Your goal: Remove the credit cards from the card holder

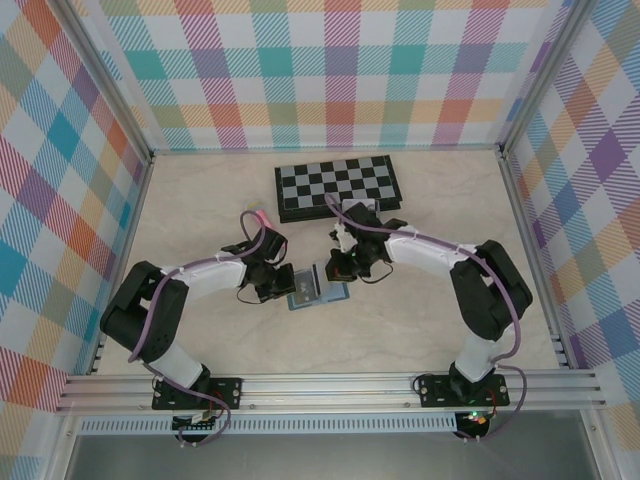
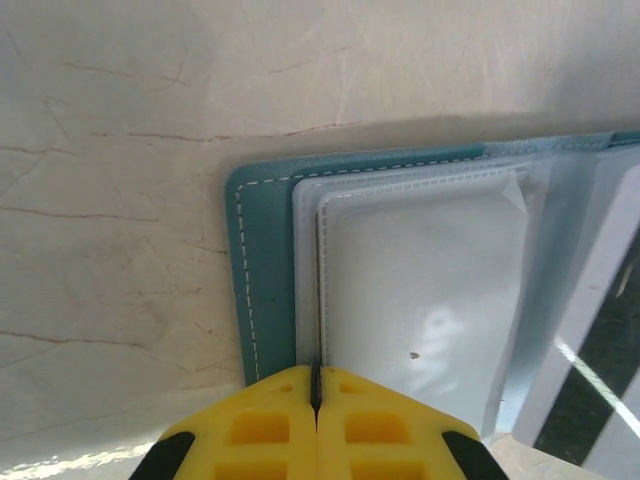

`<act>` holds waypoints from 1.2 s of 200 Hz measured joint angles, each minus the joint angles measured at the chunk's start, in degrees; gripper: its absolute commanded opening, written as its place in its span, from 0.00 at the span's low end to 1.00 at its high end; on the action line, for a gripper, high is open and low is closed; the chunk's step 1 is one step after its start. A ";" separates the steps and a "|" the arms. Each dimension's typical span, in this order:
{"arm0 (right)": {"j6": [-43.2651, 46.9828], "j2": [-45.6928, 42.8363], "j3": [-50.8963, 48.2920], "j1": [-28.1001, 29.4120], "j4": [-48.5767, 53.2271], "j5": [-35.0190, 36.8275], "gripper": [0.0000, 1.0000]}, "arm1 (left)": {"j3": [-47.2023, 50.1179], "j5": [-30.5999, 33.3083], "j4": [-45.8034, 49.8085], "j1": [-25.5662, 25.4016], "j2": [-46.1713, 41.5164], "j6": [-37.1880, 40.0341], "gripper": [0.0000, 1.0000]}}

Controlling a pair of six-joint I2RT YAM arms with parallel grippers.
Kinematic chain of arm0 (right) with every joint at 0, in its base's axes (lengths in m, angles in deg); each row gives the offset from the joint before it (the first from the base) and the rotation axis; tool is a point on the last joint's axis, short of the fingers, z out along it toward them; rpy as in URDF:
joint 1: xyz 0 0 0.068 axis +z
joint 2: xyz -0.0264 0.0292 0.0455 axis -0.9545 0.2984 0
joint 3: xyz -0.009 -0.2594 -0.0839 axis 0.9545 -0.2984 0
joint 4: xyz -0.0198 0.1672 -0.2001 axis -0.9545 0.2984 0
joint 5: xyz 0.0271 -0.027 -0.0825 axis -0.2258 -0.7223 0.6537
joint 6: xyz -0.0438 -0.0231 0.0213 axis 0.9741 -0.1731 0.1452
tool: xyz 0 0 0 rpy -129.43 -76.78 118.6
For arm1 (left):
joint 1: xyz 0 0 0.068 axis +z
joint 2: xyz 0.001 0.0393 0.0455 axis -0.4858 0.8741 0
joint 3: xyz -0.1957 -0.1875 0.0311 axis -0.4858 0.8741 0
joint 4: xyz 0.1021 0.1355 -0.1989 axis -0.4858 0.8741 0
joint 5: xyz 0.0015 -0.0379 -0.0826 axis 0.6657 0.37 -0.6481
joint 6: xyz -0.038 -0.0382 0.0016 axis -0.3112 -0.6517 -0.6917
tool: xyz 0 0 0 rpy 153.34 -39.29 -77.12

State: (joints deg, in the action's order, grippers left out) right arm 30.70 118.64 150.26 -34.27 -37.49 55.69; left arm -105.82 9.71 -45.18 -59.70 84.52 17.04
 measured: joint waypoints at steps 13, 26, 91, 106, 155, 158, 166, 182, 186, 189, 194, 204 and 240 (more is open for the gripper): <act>0.02 -1.07 -0.70 -0.50 -0.15 -0.76 0.00 | 0.00 1.03 0.42 0.00 -0.52 -0.26 0.12; 0.02 -2.16 -1.36 -1.01 -0.52 -2.01 0.00 | 0.00 2.45 1.64 0.00 -1.68 -0.98 0.20; -1.33 -5.31 -4.17 -4.68 -7.67 -13.97 0.00 | 2.47 0.59 -1.31 2.27 -16.20 -5.81 0.85; -1.84 -5.44 -4.63 -5.44 -9.77 -17.25 0.00 | 4.26 -2.23 -4.87 3.10 -18.99 -6.86 0.90; -4.48 -5.46 -4.83 -7.56 -15.91 -27.36 0.00 | 8.57 -13.81 -17.97 3.69 -20.83 -9.79 0.90; -4.72 -5.46 -4.85 -7.65 -16.26 -27.89 0.00 | 8.85 -14.51 -18.95 3.74 -20.81 -10.29 0.90; -5.29 -5.46 -4.98 -8.00 -17.31 -29.11 0.00 | 9.55 -16.15 -21.35 3.91 -20.81 -10.99 0.87; -6.12 -5.60 -5.44 -8.59 -19.10 -31.45 0.00 | 10.32 -18.75 -25.11 4.22 -20.81 -12.41 0.74; -6.36 -5.68 -5.55 -8.76 -19.43 -31.98 0.00 | 10.43 -19.30 -25.97 4.37 -20.81 -12.72 0.71; -6.56 -5.73 -5.62 -8.81 -19.61 -32.33 0.00 | 10.47 -19.67 -26.62 4.42 -20.79 -12.90 0.68; -6.82 -5.79 -5.73 -8.92 -19.98 -32.89 0.00 | 10.58 -20.33 -27.65 4.55 -20.79 -13.11 0.64; -7.17 -5.90 -5.79 -9.18 -20.55 -33.81 0.00 | 10.71 -21.14 -29.44 4.79 -20.79 -14.10 0.56; -8.37 -6.32 -5.95 -9.53 -22.43 -36.11 0.00 | 11.72 -21.97 -33.42 5.86 -21.31 -15.30 0.36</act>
State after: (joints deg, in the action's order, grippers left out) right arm 22.33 112.32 144.31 -43.80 -59.92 19.58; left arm -94.11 -12.26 -78.60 -53.84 63.21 1.74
